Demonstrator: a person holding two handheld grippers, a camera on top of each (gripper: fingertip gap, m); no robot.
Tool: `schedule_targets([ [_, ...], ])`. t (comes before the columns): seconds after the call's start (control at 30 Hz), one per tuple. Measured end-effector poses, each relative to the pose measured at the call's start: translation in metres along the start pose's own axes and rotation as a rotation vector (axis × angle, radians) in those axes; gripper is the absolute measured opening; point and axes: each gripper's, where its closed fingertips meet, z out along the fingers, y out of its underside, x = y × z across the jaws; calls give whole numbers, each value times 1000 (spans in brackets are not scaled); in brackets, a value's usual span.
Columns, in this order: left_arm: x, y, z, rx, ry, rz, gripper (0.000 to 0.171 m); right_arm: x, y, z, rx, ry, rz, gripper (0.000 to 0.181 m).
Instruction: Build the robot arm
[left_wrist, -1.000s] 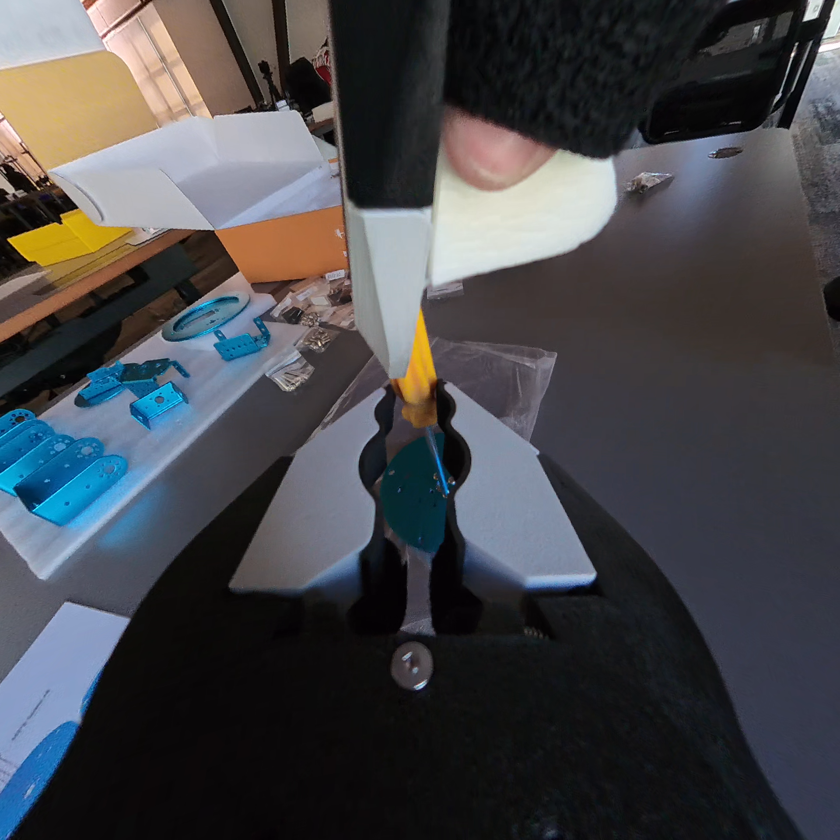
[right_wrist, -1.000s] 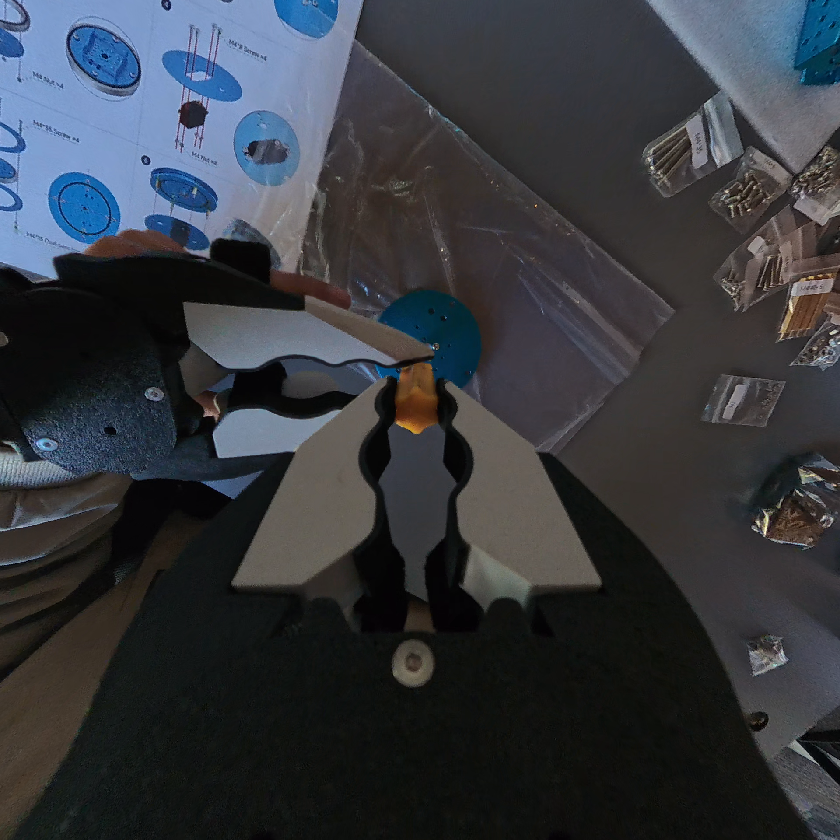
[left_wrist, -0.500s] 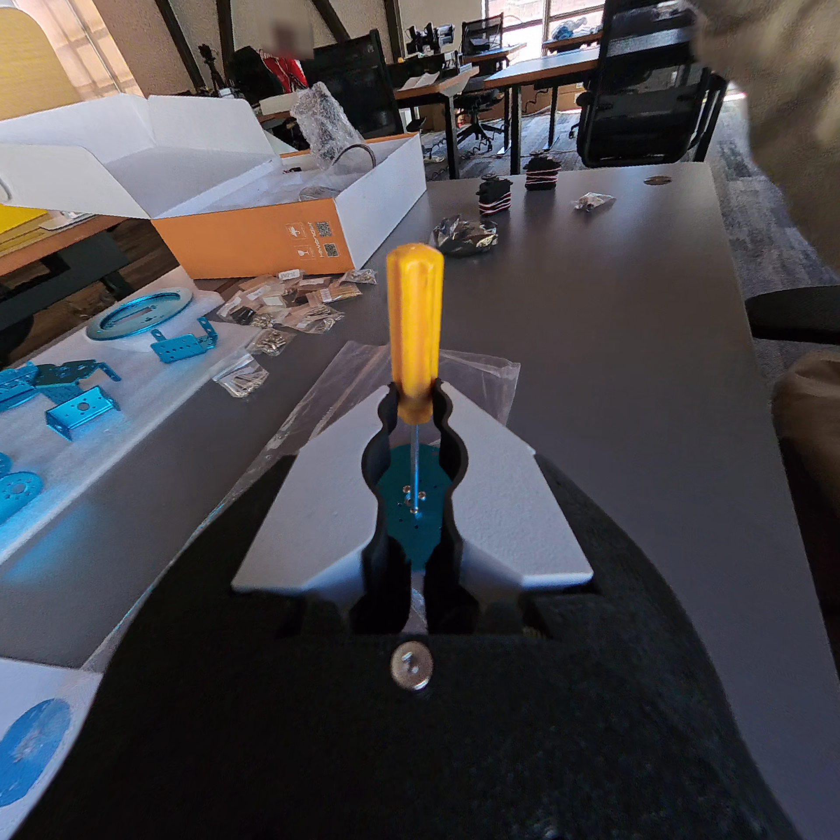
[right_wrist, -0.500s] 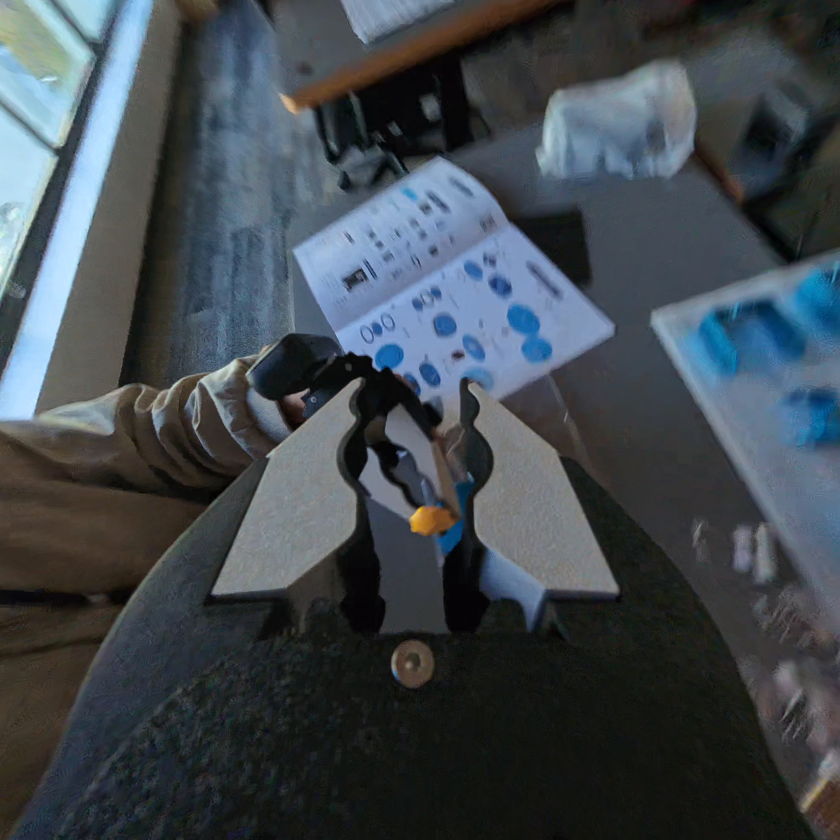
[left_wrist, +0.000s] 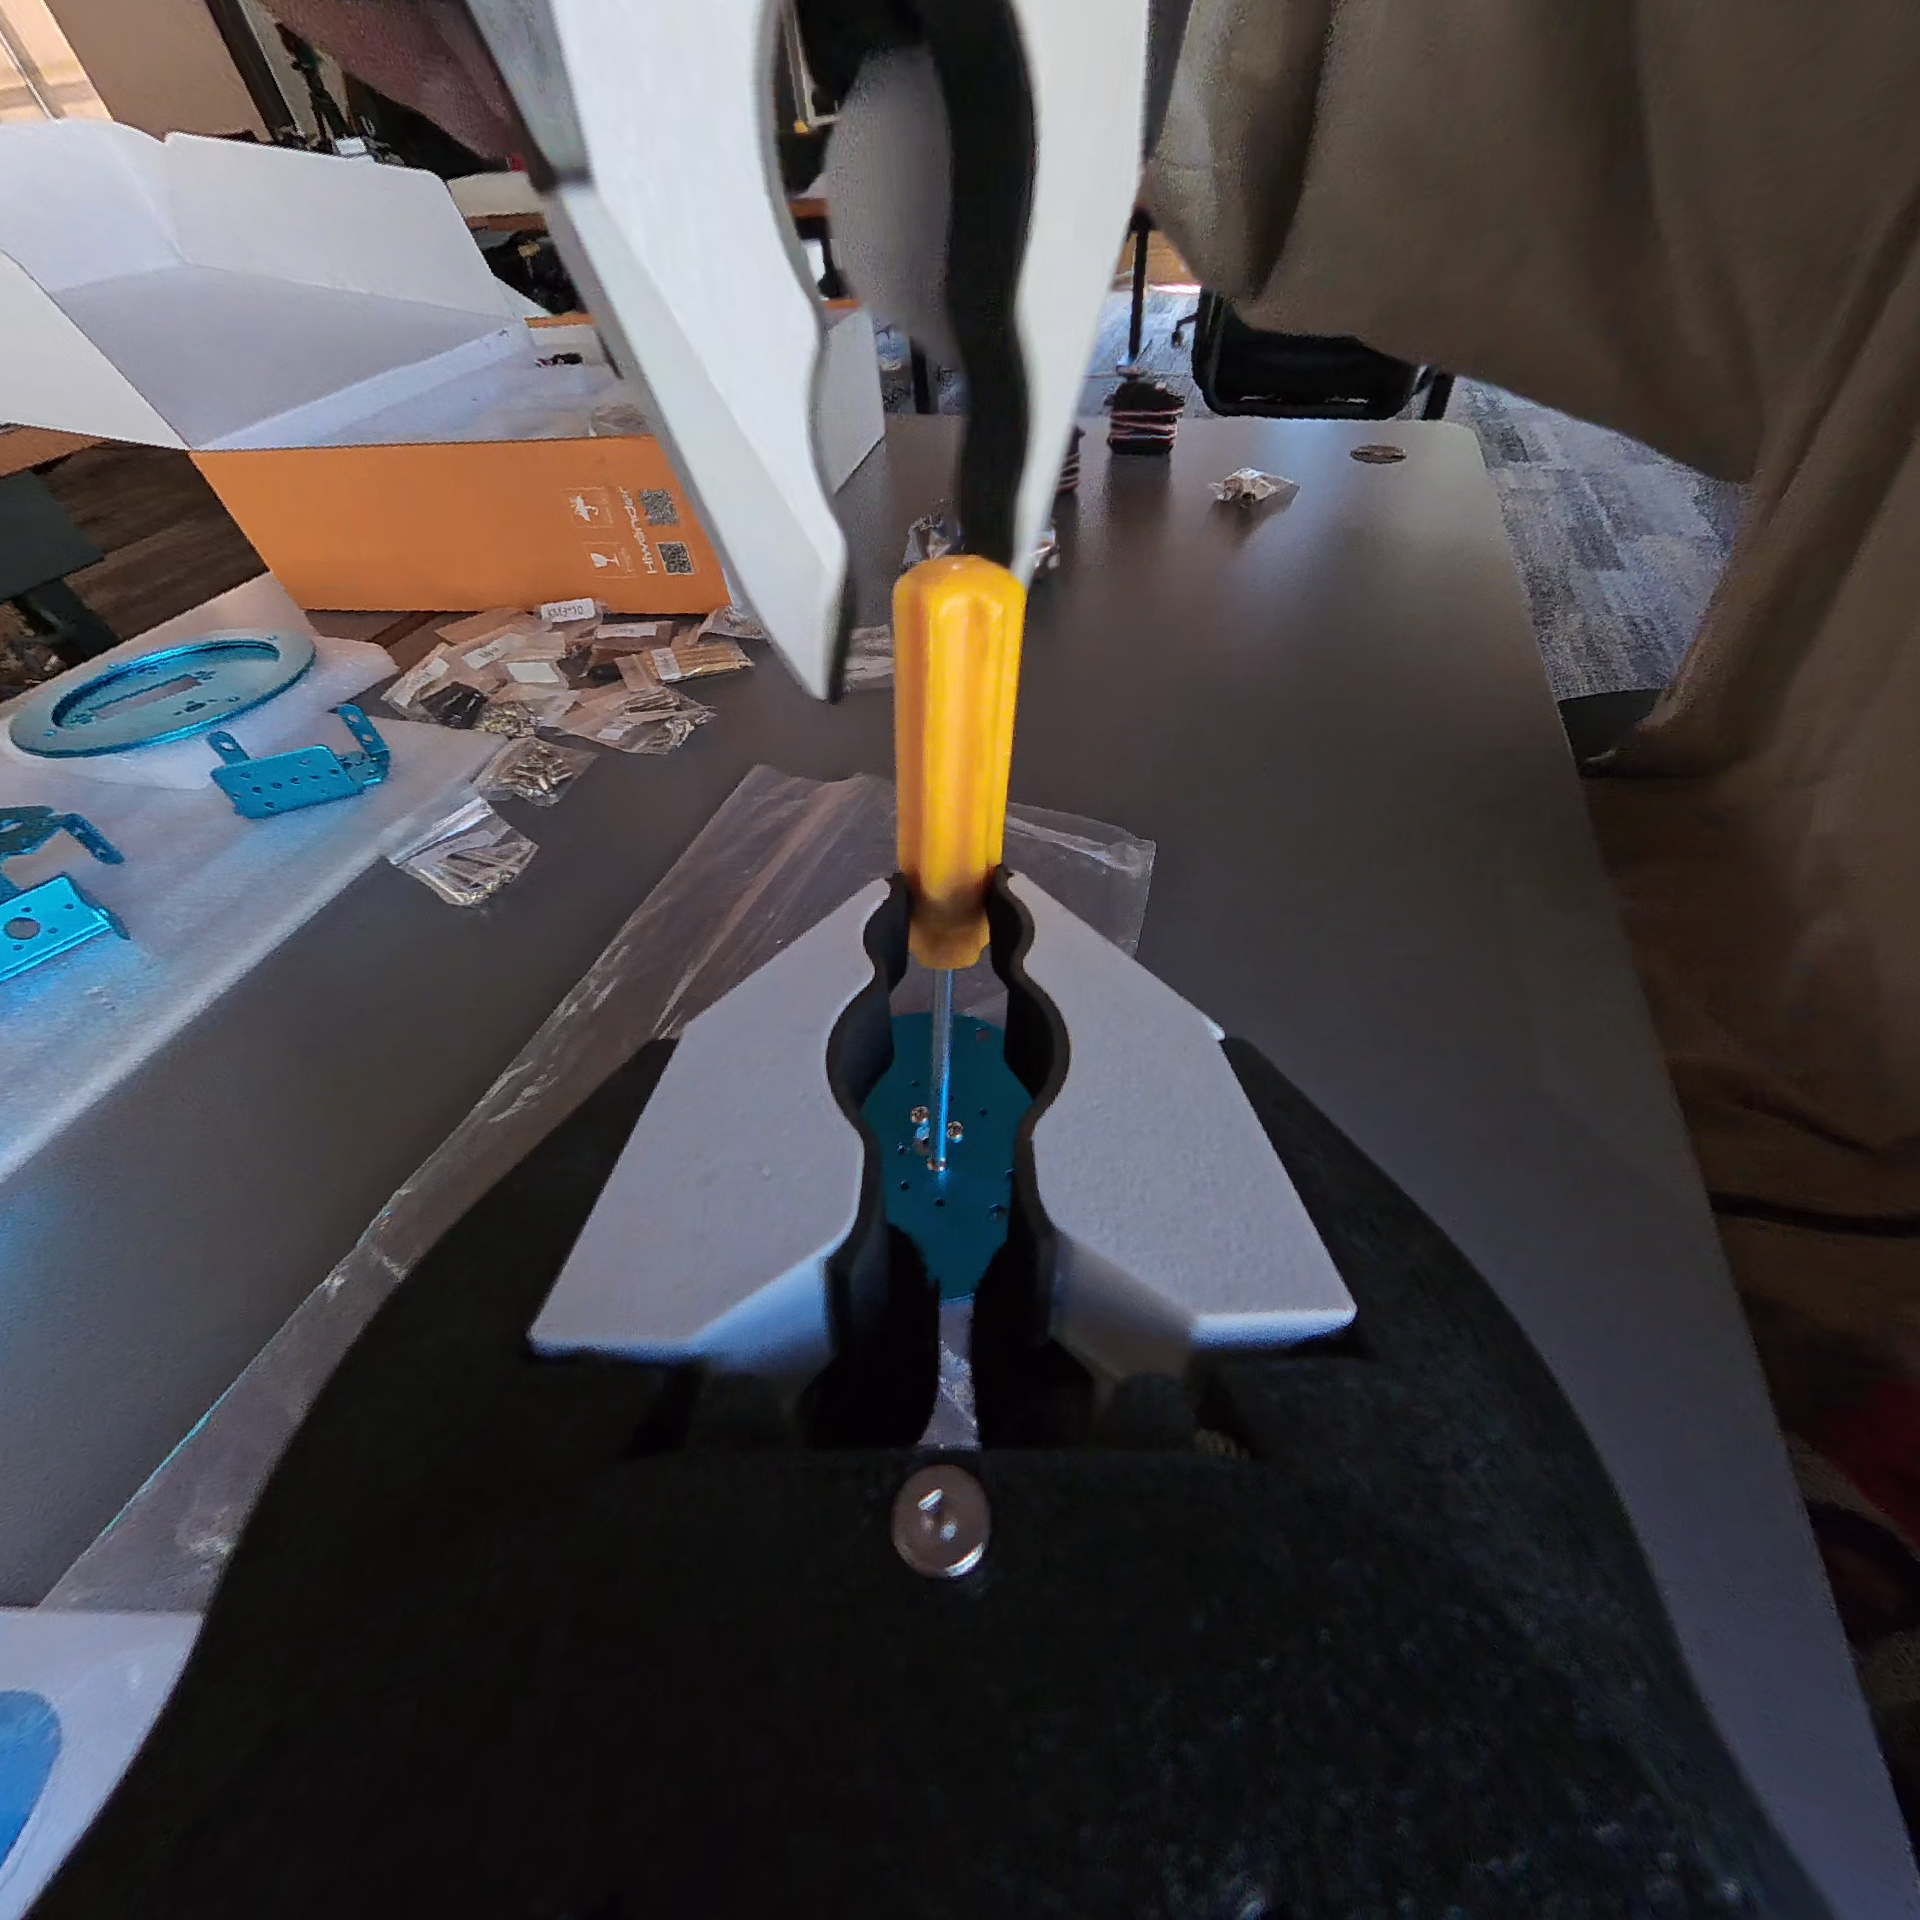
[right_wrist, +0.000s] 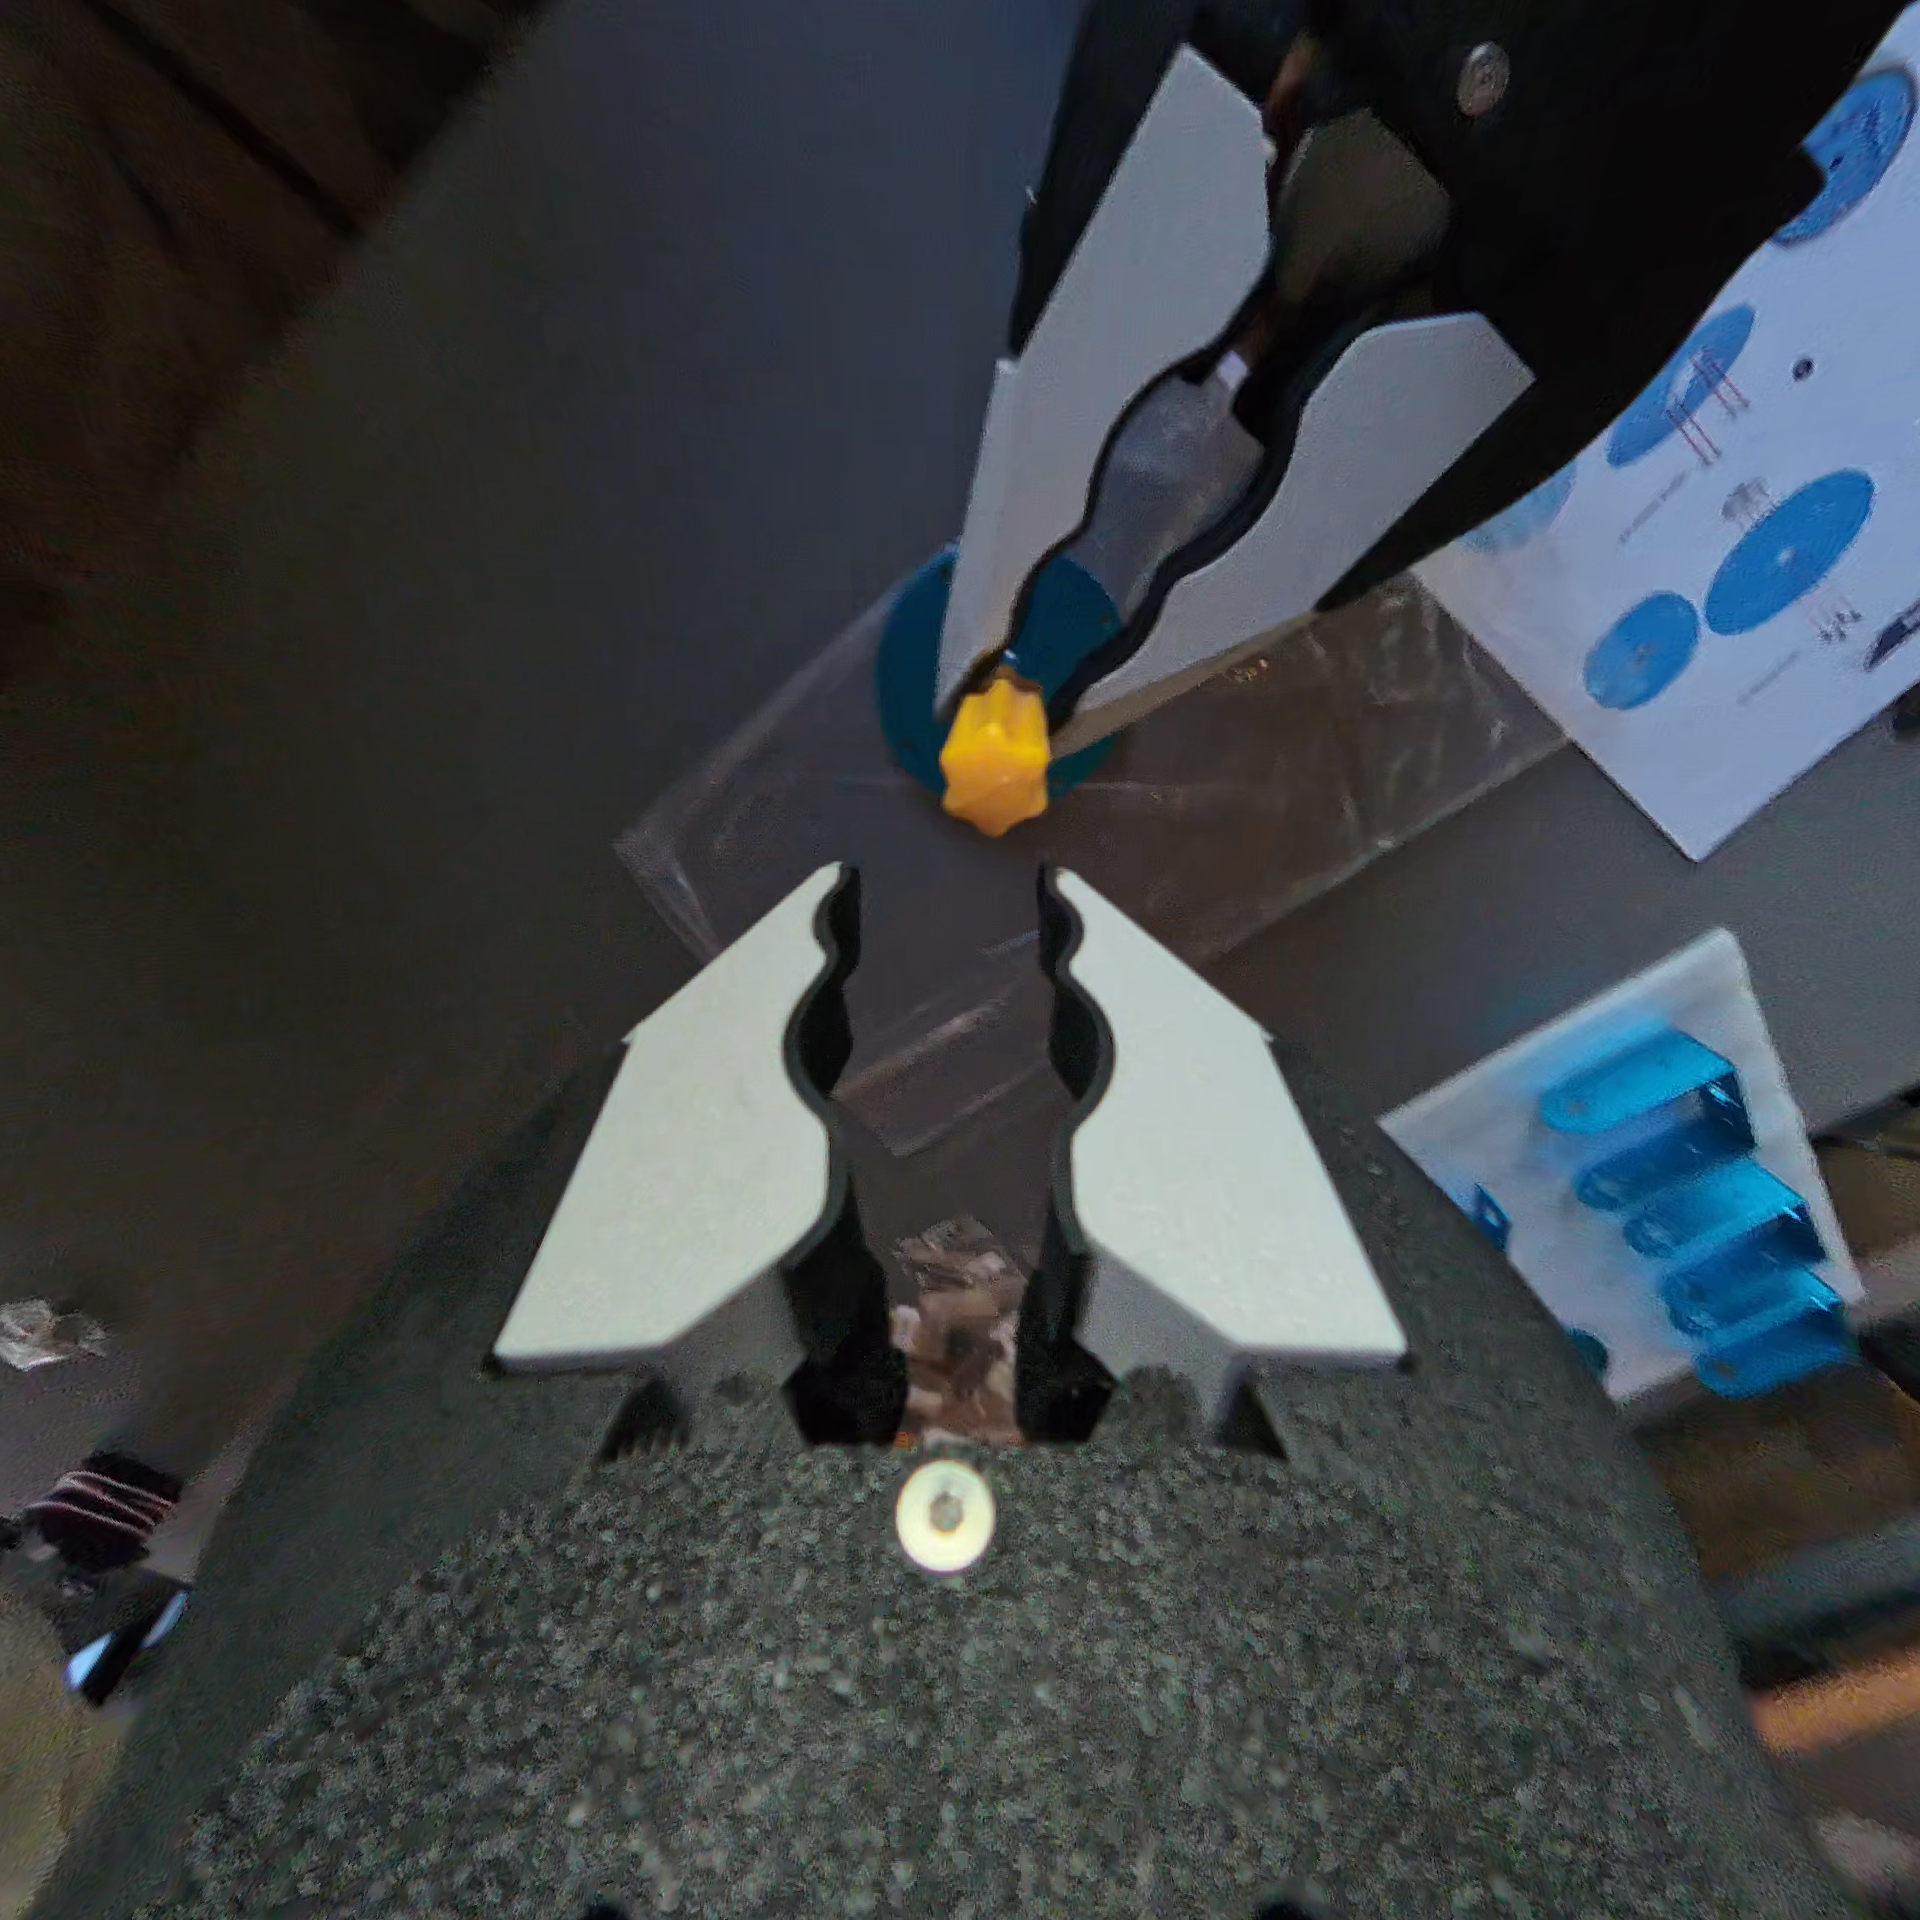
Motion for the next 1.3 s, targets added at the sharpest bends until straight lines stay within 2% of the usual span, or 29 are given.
schedule_targets([
  [0.03,0,0,0,-1,0,-3,15,7,-2,4,-31,40,-7,12],
  [0.07,0,0,-1,-1,1,-4,15,10,-4,7,-29,70,-38,0],
  [0.13,0,0,-2,6,-1,-9,15,7,-6,14,19,62,-82,0],
  [0.23,-2,0,-3,10,-2,-22,15,-5,-3,10,173,-75,32,0],
  [0.3,-2,1,-3,5,0,-17,15,-2,-8,-13,401,-101,122,0],
  [0.4,-1,0,-2,0,1,-16,15,11,-23,-60,907,-37,208,0],
  [0.47,-1,0,-2,3,-1,-24,15,3,-39,-88,1267,-3,59,28],
  [0.5,-2,0,-2,4,-3,-28,15,6,-43,-93,1352,12,102,37],
  [0.53,-3,0,-3,5,-6,-32,15,5,-46,-88,1358,-18,127,42],
  [0.57,-3,0,-3,7,-5,-37,15,1,-49,-80,1316,-78,134,34],
  [0.6,-3,0,-3,9,-4,-42,15,1,-50,-70,1239,-91,122,35],
  [0.63,-4,1,-4,9,-3,-45,15,-1,-47,-57,1119,-68,52,45],
  [0.77,-3,0,-3,8,7,-46,15,4,-33,-31,633,57,-229,38],
  [0.87,-2,0,-3,10,17,-52,15,11,-27,-21,340,93,-409,35],
  [0.97,-1,0,-3,12,30,-55,15,11,-21,-11,161,15,-483,36],
  [1.03,-1,0,-3,10,36,-53,15,8,-16,-3,93,-52,-493,35],
  [1.1,-1,0,-3,7,37,-49,15,3,-22,-1,126,-93,-510,32],
  [1.3,0,0,-4,1,48,-44,15,8,-28,3,156,-25,-608,19],
])
